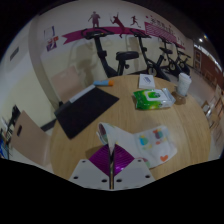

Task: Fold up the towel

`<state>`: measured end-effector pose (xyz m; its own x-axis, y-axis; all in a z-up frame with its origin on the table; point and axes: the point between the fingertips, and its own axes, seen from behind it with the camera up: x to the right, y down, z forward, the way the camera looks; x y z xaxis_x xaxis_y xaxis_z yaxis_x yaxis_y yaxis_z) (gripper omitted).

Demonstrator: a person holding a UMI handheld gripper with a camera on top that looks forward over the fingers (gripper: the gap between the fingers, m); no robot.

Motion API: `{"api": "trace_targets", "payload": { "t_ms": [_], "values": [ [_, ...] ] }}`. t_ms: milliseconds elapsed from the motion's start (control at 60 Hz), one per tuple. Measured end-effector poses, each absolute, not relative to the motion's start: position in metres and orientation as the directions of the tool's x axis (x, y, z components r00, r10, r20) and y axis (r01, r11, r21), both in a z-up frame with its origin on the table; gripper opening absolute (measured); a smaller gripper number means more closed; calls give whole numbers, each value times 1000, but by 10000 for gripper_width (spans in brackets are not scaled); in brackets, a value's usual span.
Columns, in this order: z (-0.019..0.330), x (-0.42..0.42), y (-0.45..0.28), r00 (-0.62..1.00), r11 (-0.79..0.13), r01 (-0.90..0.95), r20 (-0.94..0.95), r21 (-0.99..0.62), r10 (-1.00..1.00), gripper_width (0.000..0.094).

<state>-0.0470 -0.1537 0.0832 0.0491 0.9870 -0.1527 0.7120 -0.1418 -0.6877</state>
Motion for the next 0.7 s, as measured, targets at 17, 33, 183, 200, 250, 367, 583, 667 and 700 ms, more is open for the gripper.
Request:
{"api": "trace_targets", "payload": {
  "t_ms": [17,33,183,200,250,367,583,667,700],
  "values": [
    [86,-52,-155,59,-155,707,-161,-690,985,26],
    [93,-54,-151,61,-169,702,-178,-691,982,25],
    [119,-66,-98,112,-235,678,-218,-697,969,24],
    [119,-66,-90,119,-238,679,-216,-695,969,24],
    [113,-62,-67,144,-250,682,-208,-688,967,25],
    [77,-68,-23,181,-278,707,-215,-650,960,27],
    [5,-63,20,147,-204,753,-142,-625,979,170],
    [15,-58,23,121,-183,742,-140,-645,983,617],
    [25,-55,26,107,-157,732,-116,-663,988,795]
  ]
}}
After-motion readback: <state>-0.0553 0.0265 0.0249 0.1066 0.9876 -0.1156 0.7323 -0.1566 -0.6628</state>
